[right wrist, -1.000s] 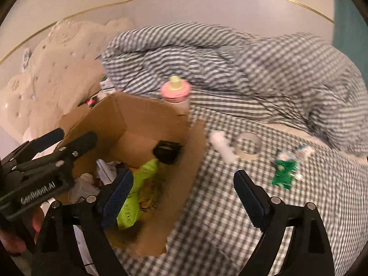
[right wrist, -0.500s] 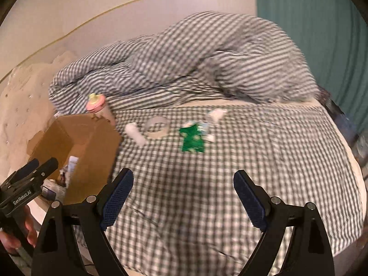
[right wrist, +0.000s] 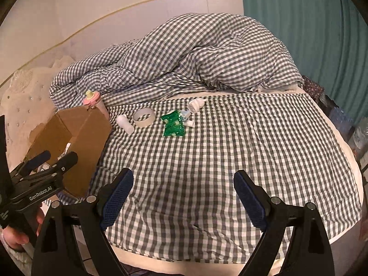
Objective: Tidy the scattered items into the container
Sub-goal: 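Withdraw both grippers toward the white bottle and green packet, then grasp the white bottle with the left gripper while the right gripper grasps the dark-green packet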
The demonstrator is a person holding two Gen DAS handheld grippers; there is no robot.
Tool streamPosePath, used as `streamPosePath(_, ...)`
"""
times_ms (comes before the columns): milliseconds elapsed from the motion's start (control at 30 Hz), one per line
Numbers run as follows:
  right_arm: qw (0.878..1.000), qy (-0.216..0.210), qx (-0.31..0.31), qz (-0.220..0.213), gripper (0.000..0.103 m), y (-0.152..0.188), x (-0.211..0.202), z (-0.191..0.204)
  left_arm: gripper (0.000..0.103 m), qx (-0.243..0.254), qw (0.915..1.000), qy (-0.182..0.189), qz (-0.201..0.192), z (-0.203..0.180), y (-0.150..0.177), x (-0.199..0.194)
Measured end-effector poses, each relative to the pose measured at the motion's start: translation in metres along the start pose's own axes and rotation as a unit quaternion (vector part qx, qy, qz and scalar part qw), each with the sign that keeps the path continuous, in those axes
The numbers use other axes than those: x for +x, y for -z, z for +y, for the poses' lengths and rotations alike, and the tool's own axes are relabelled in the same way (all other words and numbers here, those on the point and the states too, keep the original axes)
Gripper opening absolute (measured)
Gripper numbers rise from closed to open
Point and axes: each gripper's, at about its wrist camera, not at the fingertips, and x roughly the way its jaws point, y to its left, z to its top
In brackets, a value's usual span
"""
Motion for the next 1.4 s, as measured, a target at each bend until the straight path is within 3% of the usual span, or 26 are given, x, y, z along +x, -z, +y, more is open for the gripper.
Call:
streamPosePath(300, 1.0, -0.016, -0.024, -0.002, 0.089, -0.02, 0.021, -0.001, 0.098, -0.001, 0.9999, -0.013, 0.009, -0.006, -0.022, 0.034)
streamPosePath(533, 0.998, -0.034, -0.038, 0.023, 0.089, -0.037, 0.078, 0.001, 0.098, -0.018, 0.9986, -0.023, 0.045, -0.004, -0.039, 0.099)
streamPosePath(800, 0.996, -0.044, -0.051, 0.052, 0.089, -0.057, 0.147, 0.012, 0.098, 0.008, 0.9974, -0.045, 0.055, -0.016, -0.046, 0.161)
streamPosePath(1033, 0.996, -0.043, -0.053, 0.065, 0.089, -0.069, 0.189, 0.016, 0.098, 0.008, 0.9962, -0.068, 0.054, -0.011, -0.053, 0.199)
streamPosePath(1400, 0.994, -0.037, -0.059, 0.081, 0.089, -0.077, 0.24, 0.024, 0.098, -0.018, 0.9941, -0.071, 0.08, 0.01, -0.06, 0.255)
